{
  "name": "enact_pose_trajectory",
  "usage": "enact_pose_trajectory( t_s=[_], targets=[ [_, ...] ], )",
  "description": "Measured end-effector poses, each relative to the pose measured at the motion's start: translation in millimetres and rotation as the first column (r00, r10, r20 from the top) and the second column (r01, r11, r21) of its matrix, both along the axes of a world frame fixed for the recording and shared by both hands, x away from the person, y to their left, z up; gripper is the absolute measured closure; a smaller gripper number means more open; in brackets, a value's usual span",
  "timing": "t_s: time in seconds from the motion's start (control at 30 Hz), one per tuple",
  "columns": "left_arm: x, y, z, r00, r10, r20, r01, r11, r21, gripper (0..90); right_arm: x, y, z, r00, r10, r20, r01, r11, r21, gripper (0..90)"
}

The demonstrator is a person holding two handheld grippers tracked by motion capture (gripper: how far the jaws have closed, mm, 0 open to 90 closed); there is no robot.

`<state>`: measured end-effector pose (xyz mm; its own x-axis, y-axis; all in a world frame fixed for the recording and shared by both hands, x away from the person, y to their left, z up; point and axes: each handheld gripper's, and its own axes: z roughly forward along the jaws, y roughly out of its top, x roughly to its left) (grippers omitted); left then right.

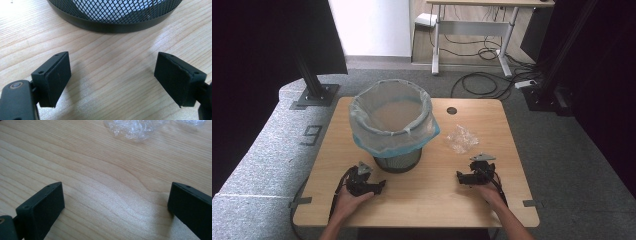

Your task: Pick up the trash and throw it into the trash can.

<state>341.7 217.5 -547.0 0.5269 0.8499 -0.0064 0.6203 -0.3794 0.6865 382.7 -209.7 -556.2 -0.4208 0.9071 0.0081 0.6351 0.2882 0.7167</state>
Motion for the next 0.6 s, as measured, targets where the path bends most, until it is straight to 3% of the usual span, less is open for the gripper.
enact_pose_trajectory(
  t_s=[0.6],
  targets=[
    [0.2,0.1,0.1,1.0,-0.001,0.0,0.001,1.0,0.0,13.7,-4.5,-1.6,6.9,0.9993,-0.013,-0.036,0.013,0.9999,0.002,10.9]
  ],
)
